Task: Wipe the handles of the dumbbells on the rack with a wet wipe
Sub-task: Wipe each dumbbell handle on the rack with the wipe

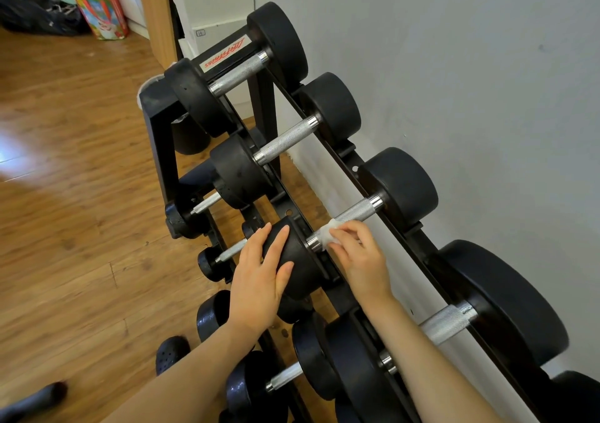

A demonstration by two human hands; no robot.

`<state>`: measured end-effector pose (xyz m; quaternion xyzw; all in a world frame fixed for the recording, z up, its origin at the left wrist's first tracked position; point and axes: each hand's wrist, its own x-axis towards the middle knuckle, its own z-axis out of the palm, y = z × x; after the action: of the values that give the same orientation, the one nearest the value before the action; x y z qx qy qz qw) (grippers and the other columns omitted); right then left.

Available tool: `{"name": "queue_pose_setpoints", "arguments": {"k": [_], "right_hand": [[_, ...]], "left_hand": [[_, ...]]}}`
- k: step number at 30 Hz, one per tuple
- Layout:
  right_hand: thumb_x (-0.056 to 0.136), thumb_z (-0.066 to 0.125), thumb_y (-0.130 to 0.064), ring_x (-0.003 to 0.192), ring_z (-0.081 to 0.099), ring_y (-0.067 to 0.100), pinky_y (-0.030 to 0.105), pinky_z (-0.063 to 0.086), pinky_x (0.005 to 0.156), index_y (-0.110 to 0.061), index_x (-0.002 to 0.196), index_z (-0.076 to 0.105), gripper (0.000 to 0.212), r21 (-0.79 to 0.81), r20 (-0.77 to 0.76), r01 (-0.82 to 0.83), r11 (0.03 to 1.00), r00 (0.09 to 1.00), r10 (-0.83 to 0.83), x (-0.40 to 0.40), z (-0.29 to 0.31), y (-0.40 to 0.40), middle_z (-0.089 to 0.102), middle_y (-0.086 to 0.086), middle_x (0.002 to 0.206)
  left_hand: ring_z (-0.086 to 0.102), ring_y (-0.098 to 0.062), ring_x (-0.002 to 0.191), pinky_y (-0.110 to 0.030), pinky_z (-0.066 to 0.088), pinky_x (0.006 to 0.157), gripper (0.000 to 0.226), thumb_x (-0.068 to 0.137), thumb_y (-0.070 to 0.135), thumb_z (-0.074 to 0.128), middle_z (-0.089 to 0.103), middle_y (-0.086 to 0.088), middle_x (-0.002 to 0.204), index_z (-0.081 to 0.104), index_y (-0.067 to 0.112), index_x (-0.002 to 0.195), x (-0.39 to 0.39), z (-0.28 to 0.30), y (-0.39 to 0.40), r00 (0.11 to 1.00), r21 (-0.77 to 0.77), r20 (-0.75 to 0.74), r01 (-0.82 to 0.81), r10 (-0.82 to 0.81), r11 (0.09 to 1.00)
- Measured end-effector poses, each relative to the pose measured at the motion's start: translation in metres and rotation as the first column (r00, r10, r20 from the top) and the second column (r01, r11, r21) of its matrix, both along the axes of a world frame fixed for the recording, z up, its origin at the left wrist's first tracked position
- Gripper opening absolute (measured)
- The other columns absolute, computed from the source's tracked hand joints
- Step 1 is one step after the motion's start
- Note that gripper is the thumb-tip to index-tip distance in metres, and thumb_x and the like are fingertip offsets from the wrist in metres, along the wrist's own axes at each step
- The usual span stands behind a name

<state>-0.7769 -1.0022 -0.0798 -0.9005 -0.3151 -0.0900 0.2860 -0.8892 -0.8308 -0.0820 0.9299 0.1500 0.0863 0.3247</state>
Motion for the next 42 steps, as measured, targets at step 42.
{"name": "queue_pose_setpoints", "arguments": {"k": [42], "right_hand": [[0.093, 0.057, -0.019, 0.099, 0.064, 0.017, 0.025, 0.058, 0.075, -0.009, 0.121, 0.064, 0.031, -0.129, 0.104, -0.132, 0.983, 0.984, 0.146, 0.009, 0.001, 0.0, 0.062, 0.004, 0.119]], "left_hand": [[0.027, -0.023, 0.142, -0.045, 0.034, 0.109, 0.054, 0.097, 0.048, 0.028, 0.029, -0.003, 0.156, 0.021, 0.037, 0.15, 0.001, 0.0, 0.0, 1.0, -0.007, 0.001, -0.004, 0.004, 1.0]]}}
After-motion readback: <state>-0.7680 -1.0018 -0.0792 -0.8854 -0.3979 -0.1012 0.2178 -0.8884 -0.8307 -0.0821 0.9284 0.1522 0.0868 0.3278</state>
